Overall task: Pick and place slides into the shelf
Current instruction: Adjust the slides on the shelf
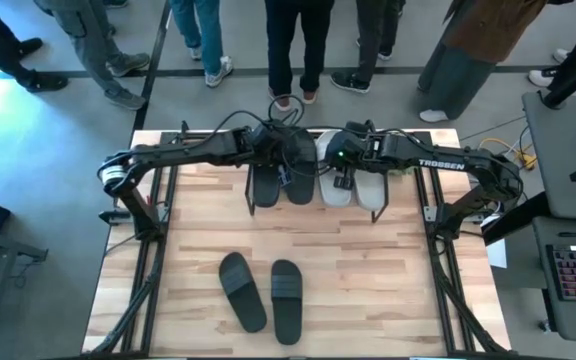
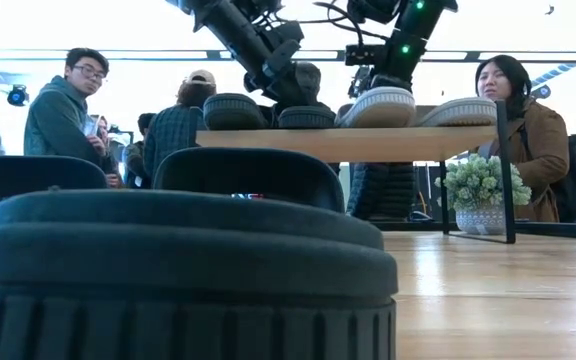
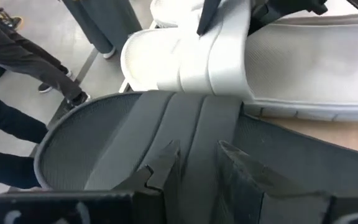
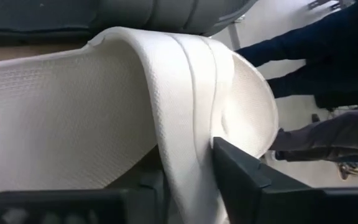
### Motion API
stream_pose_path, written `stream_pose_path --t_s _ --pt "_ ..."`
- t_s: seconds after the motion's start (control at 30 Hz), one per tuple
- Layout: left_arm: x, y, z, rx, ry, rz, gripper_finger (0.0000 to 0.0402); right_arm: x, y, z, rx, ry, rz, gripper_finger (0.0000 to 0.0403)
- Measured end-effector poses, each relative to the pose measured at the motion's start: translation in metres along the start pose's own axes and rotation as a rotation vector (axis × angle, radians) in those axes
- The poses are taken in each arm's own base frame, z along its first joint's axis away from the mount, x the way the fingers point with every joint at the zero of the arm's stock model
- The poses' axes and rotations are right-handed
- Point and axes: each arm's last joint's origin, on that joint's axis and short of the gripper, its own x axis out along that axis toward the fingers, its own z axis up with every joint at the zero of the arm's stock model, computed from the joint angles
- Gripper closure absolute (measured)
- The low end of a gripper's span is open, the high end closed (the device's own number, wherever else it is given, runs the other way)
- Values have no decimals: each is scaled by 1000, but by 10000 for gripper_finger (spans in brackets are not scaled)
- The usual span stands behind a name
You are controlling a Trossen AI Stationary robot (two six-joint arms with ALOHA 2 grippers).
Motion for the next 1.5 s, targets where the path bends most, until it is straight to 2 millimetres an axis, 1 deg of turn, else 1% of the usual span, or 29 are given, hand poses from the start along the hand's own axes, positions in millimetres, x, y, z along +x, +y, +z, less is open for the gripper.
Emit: stream_pose_path --t_s 0.17,0.37,0.53,0.77,0.97,1.07,1.13,1.2,1.27,1.33,1.5 --pt "-5 0 0 -22 -1 -16 313 -1 2 -1 7 5 23 256" --pt "-12 0 3 -23 -18 -18 313 -13 -2 6 19 -25 21 230" --pt "-20 1 5 -23 -37 -18 313 -24 -7 10 17 -29 26 222" --pt "-34 1 11 -25 -79 -17 313 -39 -6 13 -16 -4 45 222" --pt "-51 -2 16 -21 -119 -25 313 -64 -3 22 -23 -52 74 227" --pt "-61 -6 9 -22 -44 -19 313 -75 2 28 26 -109 188 234" --pt "-65 -7 -3 -32 67 35 313 -78 6 31 71 -128 246 245" --pt "-65 -8 -14 -38 154 94 313 -76 9 36 102 -161 256 263" --pt "-65 -9 -23 -52 197 105 313 -72 11 40 123 -182 255 284" --pt "-67 -10 -29 -74 200 93 313 -67 13 45 130 -196 254 307" --pt "-59 -13 -43 -130 228 96 313 -49 24 53 150 -170 306 359"
